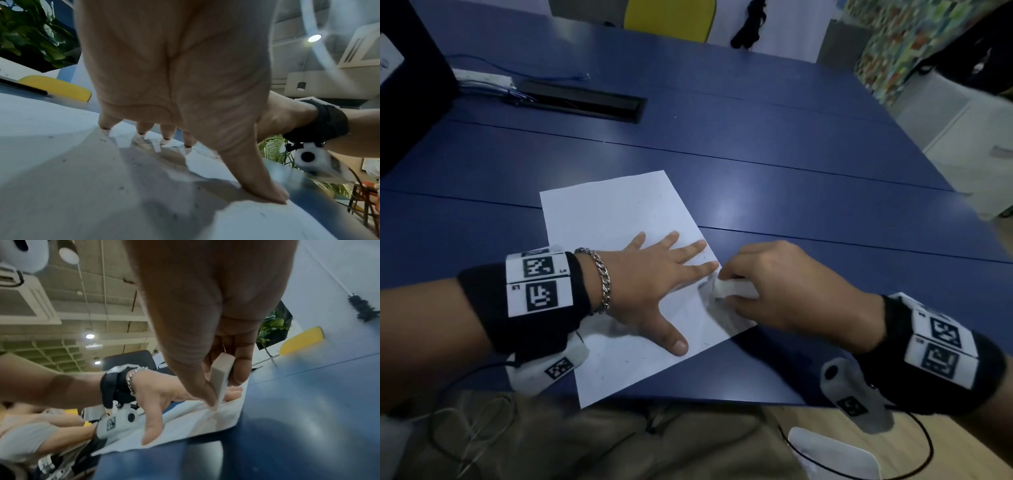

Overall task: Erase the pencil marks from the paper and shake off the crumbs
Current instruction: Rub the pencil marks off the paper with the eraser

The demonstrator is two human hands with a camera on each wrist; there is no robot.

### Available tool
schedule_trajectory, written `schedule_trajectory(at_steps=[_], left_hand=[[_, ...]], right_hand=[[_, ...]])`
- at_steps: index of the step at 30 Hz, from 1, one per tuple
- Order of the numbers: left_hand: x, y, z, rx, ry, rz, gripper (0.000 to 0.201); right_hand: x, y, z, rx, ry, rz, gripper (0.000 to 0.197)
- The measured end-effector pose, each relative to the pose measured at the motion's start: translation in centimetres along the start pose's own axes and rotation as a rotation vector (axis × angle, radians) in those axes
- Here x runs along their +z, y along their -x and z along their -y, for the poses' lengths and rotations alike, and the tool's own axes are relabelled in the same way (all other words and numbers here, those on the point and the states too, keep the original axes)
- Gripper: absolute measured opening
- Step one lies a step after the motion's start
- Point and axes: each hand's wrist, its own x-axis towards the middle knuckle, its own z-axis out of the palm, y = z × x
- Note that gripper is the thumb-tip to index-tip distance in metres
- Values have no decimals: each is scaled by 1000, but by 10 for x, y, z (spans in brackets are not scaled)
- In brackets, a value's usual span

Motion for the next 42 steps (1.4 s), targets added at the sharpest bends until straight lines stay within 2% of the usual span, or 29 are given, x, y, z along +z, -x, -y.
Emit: schedule_trajectory(at_steps=[2,6,11,15,17,19,21,24,27,29,33,37,42], left_hand=[[1,0,0,1,-7,5,132],[2,0,0,-11,-1,7,132],[2,0,1,-4,-17,10,133],[2,0,0,-15,-14,12,132],[2,0,0,-12,-13,8,132],[2,0,0,-10,-16,7,133],[2,1,0,-13,-14,9,133],[2,1,1,-7,-3,3,132],[3,0,2,2,-6,-7,133],[3,0,2,-5,-7,-6,132],[1,2,-1,-9,-11,-7,132],[1,2,0,-6,1,-12,133],[-1,5,0,-10,17,-4,144]], right_hand=[[2,-2,1,7,16,11,22],[6,12,16,-122,47,115,23],[0,0,3,-6,43,38,26],[7,16,28,-135,65,147,26],[3,8,19,-52,60,123,25],[0,1,5,20,55,34,24],[3,4,11,7,61,14,24],[10,15,37,-110,79,134,24],[1,3,20,4,60,81,21],[1,2,17,15,59,14,17],[9,13,39,-89,90,166,24],[-4,0,16,88,87,86,23],[1,10,38,-13,67,167,25]])
